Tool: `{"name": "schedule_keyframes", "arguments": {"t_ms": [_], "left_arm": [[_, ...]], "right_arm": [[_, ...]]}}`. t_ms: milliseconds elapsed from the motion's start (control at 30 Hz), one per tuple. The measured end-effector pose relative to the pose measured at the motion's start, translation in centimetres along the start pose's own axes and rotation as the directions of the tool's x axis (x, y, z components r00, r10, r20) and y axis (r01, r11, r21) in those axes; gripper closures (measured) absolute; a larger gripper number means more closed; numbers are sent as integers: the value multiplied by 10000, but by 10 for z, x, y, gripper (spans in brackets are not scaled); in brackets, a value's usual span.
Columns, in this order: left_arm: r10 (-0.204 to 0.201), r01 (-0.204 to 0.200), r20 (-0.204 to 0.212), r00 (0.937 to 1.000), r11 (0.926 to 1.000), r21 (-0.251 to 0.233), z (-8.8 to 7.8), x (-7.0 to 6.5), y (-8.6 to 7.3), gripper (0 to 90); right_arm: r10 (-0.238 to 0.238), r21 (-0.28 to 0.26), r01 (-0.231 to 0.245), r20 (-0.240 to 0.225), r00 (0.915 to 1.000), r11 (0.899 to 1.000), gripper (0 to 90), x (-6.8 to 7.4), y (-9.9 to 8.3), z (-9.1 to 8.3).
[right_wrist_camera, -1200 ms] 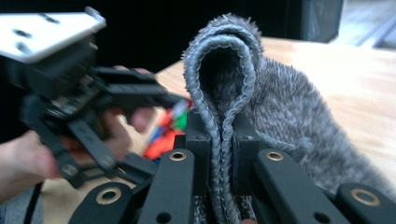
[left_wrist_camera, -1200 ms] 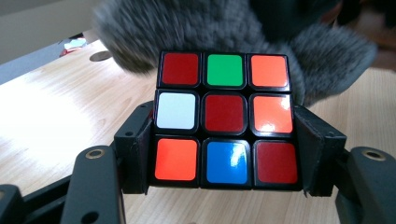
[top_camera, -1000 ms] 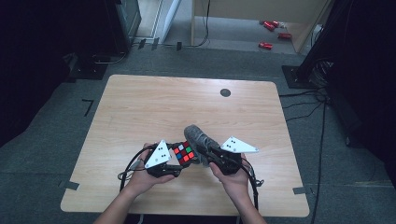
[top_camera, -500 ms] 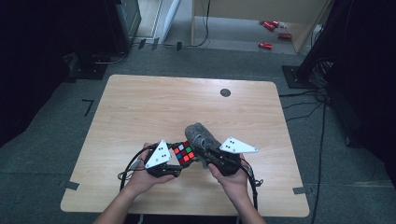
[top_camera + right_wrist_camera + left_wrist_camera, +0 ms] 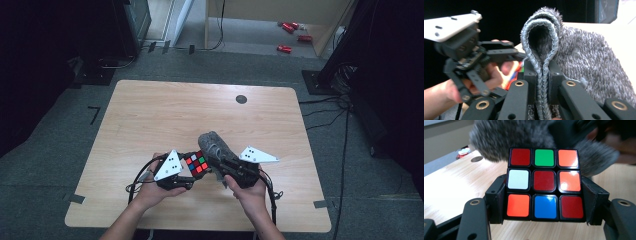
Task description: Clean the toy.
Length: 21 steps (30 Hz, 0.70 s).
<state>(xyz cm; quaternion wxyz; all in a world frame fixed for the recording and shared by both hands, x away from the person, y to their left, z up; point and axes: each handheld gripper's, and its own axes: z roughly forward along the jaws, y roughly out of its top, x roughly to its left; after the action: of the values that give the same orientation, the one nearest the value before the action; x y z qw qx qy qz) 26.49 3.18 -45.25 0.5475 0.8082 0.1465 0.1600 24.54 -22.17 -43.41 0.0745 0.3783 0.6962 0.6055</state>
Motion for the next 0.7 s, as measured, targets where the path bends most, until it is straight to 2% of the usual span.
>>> {"name": "schedule_keyframes", "arguments": {"t_ms": [133,200,367,467,600,700], "left_arm": [[-75,76,-52,10000,10000,61,0,2,-1,350],[-65,68,-73,10000,9996,292,2,3,-2,350],[70,-48,-226,9997,9954,958,10,-1,-4,350],[259,-166,-591,9979,9881,1529,14,-4,-1,350],[643,-368,-1064,9922,9695,2422,19,-10,5,350],[732,-361,-1188,9902,9568,2884,22,-12,9,351]], "right_arm": [[219,149,-222,183,9996,9996,828,-6,-4,0],[77,176,-79,146,9999,9998,827,-3,-3,1],[-798,181,795,177,9967,9967,823,13,2,3],[-1329,467,1306,503,9899,9903,821,20,-1,7],[-1762,830,1697,796,9811,9820,822,25,-3,12],[-2151,1230,2023,1024,9712,9716,822,29,-5,17]]}}
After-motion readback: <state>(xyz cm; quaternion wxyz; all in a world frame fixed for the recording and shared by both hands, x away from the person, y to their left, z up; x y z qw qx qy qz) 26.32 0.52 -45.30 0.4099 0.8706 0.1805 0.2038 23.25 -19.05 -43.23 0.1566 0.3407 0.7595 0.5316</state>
